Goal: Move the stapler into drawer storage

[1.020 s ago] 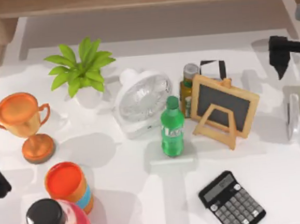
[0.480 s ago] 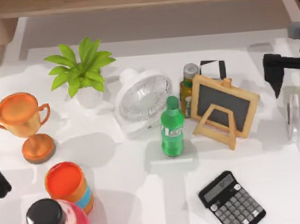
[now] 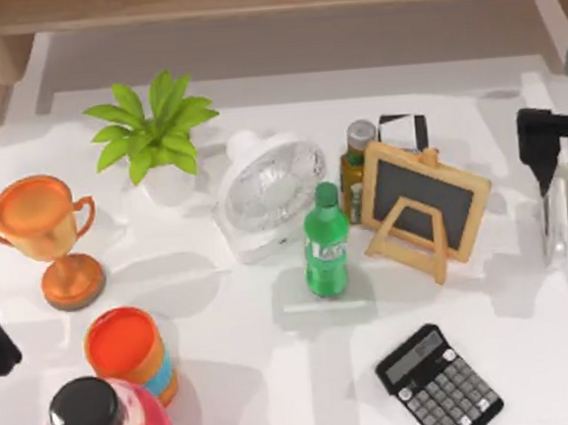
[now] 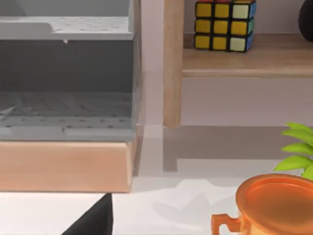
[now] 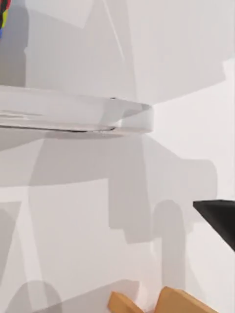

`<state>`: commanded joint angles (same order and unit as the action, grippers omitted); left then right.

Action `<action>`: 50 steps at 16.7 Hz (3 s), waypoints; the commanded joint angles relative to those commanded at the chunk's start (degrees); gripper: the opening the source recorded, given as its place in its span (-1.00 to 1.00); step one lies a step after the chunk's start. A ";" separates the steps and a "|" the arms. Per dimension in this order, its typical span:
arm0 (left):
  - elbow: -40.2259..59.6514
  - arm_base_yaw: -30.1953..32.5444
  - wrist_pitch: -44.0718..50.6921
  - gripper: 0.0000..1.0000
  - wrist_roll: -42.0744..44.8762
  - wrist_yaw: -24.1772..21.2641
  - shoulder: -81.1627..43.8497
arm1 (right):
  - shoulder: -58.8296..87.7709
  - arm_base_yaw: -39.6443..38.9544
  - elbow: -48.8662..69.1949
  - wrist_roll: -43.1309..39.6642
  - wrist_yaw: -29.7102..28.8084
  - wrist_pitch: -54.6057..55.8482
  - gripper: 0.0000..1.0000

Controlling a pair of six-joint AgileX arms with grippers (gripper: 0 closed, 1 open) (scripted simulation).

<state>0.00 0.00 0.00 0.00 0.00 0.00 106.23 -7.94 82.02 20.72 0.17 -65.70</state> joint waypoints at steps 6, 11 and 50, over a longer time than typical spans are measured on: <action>0.00 0.00 0.00 1.00 0.00 0.00 0.00 | 7.33 -0.26 -4.47 0.35 0.12 11.18 1.00; 0.00 0.00 0.00 1.00 0.00 0.00 0.00 | 12.11 -0.74 -4.43 0.87 -0.08 16.52 1.00; 0.00 0.00 0.00 1.00 0.00 0.00 0.00 | 8.28 -0.54 -2.65 2.27 0.08 9.65 -1.00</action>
<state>0.00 0.00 0.00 0.00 0.00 0.00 114.51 -8.47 79.37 23.00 0.25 -56.05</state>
